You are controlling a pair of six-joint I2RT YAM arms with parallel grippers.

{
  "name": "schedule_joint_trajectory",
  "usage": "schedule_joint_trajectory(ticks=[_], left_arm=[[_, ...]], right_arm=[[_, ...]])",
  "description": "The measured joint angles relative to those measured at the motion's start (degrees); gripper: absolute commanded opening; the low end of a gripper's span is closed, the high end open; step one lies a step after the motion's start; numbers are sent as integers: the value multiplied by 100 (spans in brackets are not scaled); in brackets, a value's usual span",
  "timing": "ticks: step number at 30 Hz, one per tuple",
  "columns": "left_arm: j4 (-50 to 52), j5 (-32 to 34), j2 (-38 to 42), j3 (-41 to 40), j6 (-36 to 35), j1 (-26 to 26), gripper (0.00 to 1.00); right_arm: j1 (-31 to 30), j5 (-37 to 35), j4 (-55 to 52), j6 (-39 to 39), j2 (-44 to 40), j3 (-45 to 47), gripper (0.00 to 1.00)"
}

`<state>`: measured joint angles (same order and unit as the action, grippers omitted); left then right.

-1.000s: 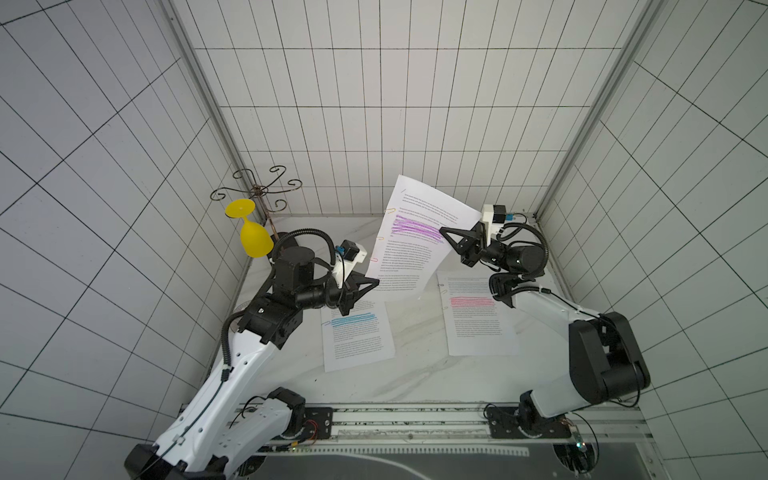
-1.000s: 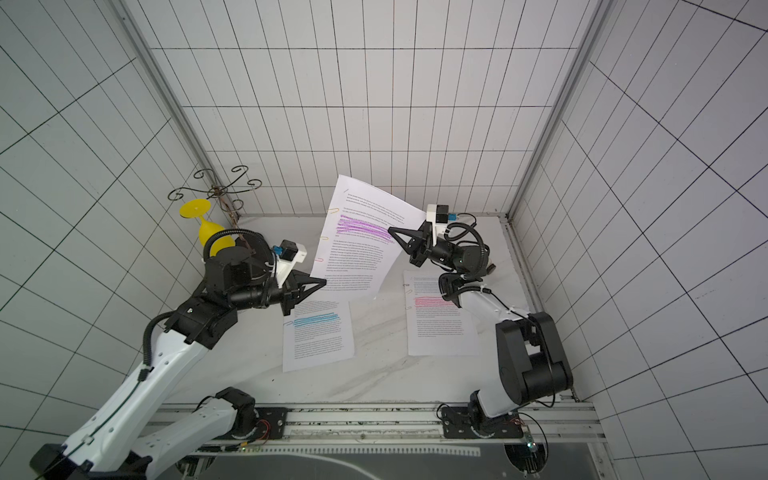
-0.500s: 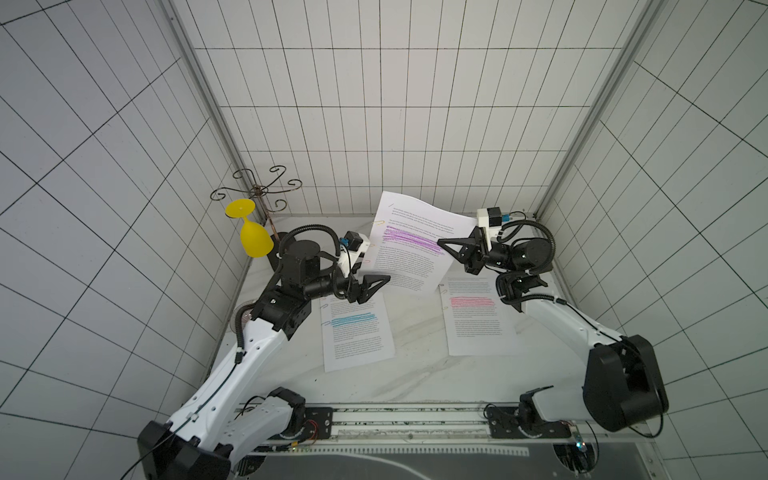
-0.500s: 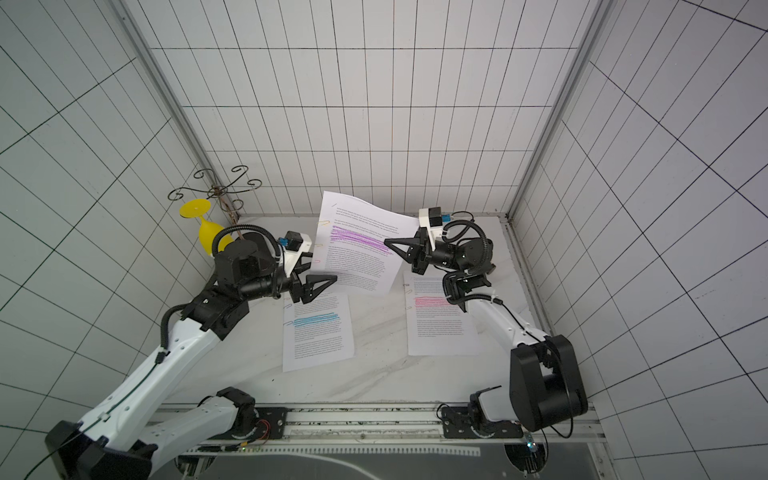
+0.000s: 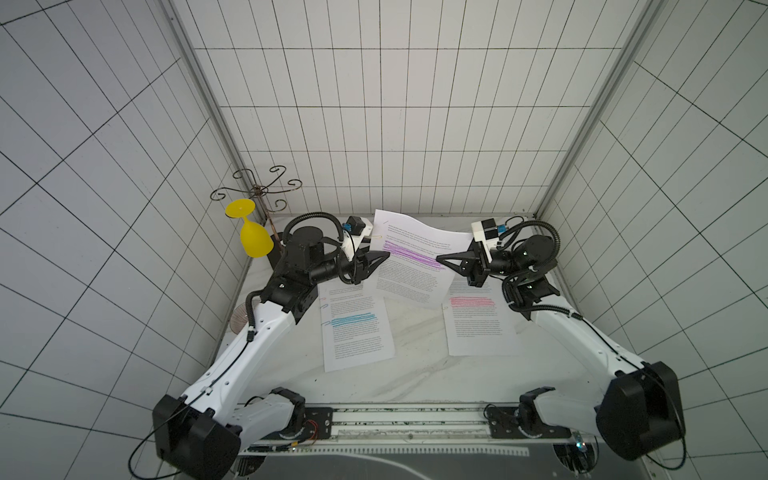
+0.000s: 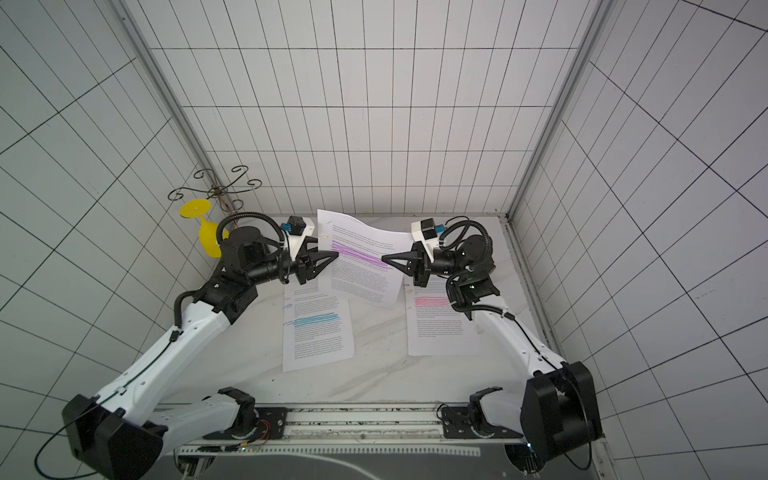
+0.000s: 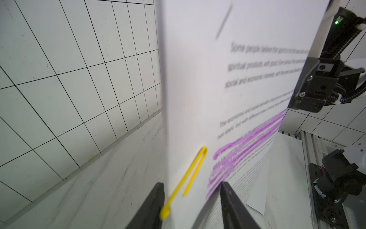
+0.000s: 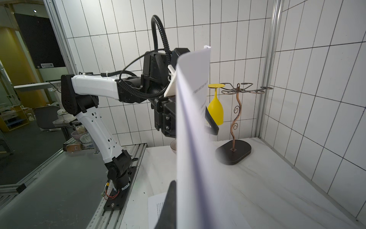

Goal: Unclip the paperclips from the documents
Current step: Pick up the document from the center of the board, then remove the paper clip from the document.

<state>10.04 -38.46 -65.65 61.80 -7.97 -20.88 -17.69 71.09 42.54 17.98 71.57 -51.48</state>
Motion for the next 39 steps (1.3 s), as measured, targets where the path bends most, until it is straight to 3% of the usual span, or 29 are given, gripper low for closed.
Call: schedule_joint_trajectory(ticks=[6,12,15,17,19,20,24,27,29,32,35,36,39], left_arm=[[-125,-212,44,98,136,15,33],[-122,-363,46,96,179,15,10],[-50,-409,46,96,195,15,12],[22,-452,46,96,184,15,26],[105,-509,46,92,184,15,30],[144,-535,46,92,157,15,30],[328,-584,44,92,52,15,14],[420,-599,39,90,33,17,9],[446,-599,31,90,11,17,8],[494,-603,26,87,-17,28,19],[540,-614,26,72,-17,28,22],[553,-614,26,61,-15,28,21],[601,-612,24,48,-22,28,6]], right_arm=[[0,-4,-800,-492,-28,0,0],[0,-57,-1519,-907,-28,0,0],[0,-103,-1746,-1045,-28,0,0],[0,-146,-1843,-1099,-28,0,0],[0,-192,-1921,-1145,-28,0,0],[0,-208,-1943,-1163,-28,0,0],[2,-267,-1974,-1213,-28,0,0],[7,-302,-1985,-1241,-28,0,0],[17,-308,-1996,-1252,-28,0,0],[61,-319,-2009,-1270,-28,-2,0],[111,-332,-2011,-1285,-28,-4,0],[120,-334,-2017,-1290,-28,-11,0],[122,-332,-2037,-1290,-26,-68,0]])
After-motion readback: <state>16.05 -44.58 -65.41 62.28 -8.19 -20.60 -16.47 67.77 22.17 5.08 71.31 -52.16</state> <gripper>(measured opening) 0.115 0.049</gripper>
